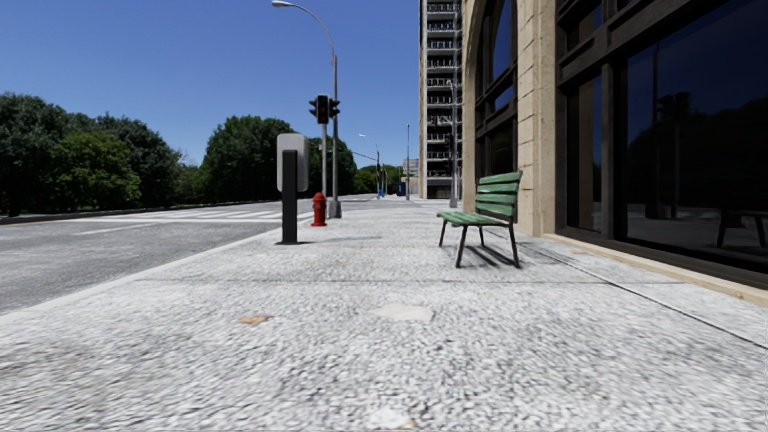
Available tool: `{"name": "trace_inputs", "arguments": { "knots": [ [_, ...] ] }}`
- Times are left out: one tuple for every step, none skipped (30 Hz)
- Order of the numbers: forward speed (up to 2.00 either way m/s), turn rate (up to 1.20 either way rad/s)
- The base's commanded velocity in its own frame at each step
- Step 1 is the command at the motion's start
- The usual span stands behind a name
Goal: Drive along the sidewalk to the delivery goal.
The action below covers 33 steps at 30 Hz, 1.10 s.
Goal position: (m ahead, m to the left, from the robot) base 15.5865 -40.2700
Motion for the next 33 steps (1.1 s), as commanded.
{"name": "trace_inputs", "arguments": {
  "knots": [
    [2.0, 0.0],
    [2.0, 0.0],
    [2.0, 0.0],
    [2.0, 0.0],
    [2.0, 0.0],
    [2.0, 0.0],
    [2.0, 0.0],
    [2.0, 0.0],
    [2.0, 0.0],
    [2.0, 0.0],
    [2.0, 0.0],
    [2.0, 0.0],
    [2.0, 0.0],
    [2.0, 0.0],
    [2.0, 0.0],
    [2.0, 0.0],
    [2.0, 0.0],
    [2.0, 0.0],
    [2.0, 0.09],
    [2.0, 0.09],
    [2.0, 0.17],
    [2.0, 0.28],
    [2.0, 0.31],
    [2.0, 0.31],
    [2.0, 0.3],
    [2.0, 0.19],
    [2.0, 0.0],
    [2.0, 0.0],
    [2.0, 0.0],
    [2.0, 0.0],
    [2.0, 0.0],
    [2.0, 0.0],
    [2.0, 0.0]
  ]
}}
